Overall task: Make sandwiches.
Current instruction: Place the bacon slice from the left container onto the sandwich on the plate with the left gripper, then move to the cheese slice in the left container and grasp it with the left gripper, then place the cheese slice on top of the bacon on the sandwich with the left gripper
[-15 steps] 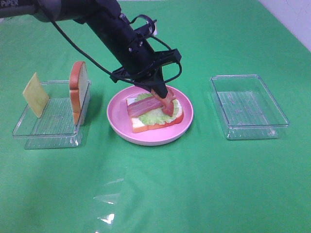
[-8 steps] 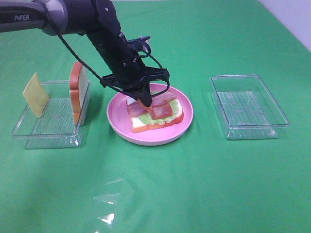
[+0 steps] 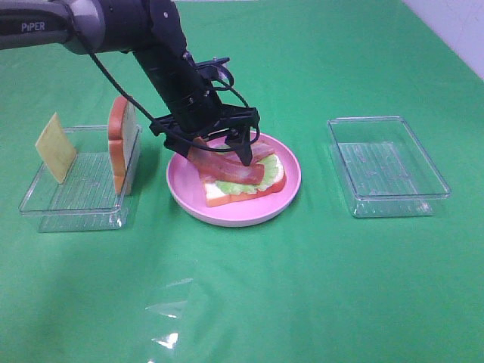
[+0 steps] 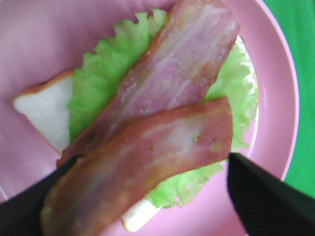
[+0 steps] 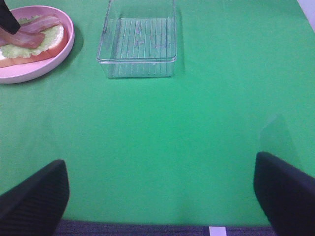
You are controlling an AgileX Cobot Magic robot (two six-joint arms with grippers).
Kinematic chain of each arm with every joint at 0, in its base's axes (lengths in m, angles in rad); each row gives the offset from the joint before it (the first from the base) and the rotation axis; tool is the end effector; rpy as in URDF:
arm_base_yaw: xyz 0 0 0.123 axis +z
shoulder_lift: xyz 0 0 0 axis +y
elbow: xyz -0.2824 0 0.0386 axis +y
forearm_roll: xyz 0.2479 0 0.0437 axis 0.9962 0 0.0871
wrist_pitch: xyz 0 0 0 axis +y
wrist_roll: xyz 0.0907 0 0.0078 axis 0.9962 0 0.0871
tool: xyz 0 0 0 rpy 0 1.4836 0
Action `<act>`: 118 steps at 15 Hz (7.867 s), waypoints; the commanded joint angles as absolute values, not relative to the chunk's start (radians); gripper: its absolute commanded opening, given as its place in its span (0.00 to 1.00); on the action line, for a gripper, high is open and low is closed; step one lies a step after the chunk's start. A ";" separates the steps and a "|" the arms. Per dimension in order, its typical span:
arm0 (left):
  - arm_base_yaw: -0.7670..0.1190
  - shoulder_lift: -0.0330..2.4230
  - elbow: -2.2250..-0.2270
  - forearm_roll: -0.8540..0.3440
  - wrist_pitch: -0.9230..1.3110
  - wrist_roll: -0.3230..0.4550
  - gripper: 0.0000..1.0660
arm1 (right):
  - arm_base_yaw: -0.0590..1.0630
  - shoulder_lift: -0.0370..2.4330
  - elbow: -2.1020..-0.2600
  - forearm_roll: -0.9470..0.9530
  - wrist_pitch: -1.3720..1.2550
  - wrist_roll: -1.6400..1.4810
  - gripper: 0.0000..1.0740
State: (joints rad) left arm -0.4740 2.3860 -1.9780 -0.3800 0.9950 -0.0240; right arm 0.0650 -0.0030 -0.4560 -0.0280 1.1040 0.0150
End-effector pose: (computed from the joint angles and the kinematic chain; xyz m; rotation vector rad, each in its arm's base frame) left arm 0.4332 -0.2541 0.1474 0.4116 2.8961 -0.5857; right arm -0.0023 -0.0024 0.2615 -0.0518 2.1276 0.0132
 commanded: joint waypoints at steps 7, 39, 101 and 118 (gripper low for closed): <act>-0.476 2.364 -2.224 -0.319 1.217 -0.066 0.95 | 0.060 -0.029 -0.452 -0.026 1.098 0.006 0.91; -0.037 2.095 -1.909 -0.110 1.299 -0.091 0.92 | 0.060 -0.028 -0.452 -0.026 1.098 0.006 0.91; -0.453 2.074 -2.147 -0.315 0.990 -0.142 0.00 | 0.060 -0.028 -0.452 -0.026 1.098 0.006 0.91; -0.519 2.437 -2.147 -0.474 1.086 -0.148 0.00 | 0.060 -0.028 -0.452 -0.026 1.098 0.006 0.91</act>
State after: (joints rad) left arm -0.5140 2.4360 -2.1450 -0.4770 1.0710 -0.1410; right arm 0.0650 -0.0030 -0.4560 -0.0280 1.1040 0.0150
